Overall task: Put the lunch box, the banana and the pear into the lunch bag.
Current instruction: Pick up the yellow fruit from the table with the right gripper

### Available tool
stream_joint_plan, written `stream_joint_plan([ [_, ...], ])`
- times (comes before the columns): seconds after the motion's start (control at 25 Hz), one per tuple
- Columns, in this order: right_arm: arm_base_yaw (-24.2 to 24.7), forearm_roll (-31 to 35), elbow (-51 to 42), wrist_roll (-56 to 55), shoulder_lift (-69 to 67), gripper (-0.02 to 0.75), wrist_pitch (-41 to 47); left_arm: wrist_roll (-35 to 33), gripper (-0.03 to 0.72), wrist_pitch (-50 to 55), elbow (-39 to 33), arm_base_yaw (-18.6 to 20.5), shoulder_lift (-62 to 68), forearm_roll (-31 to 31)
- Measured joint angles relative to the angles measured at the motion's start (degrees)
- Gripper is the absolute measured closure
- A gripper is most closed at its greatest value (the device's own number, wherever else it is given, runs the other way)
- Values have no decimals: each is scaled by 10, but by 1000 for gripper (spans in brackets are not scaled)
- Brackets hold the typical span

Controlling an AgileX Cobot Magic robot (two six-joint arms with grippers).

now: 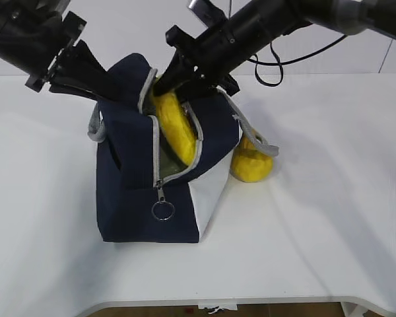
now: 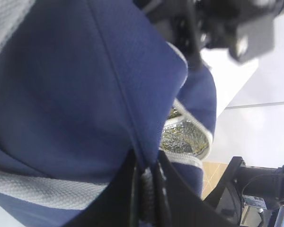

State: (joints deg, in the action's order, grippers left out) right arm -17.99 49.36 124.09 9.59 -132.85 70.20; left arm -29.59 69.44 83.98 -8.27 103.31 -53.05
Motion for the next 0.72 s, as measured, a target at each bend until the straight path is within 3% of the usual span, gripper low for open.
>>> stream_joint_plan([
  [0.2,-21,-34,0,-8,0,444,0,-1,676,0,0,0,0,-11],
  [0.44,-22,-62,0,-31,0,266,0,-1,676,0,0,0,0,-12],
  [0.56,-22,-71,0,-33,4,221,0,0,676,0,0,0,0,-12],
  [0.72,-22,-154,0,-46,42,209,0,0,676,0,0,0,0,-12],
])
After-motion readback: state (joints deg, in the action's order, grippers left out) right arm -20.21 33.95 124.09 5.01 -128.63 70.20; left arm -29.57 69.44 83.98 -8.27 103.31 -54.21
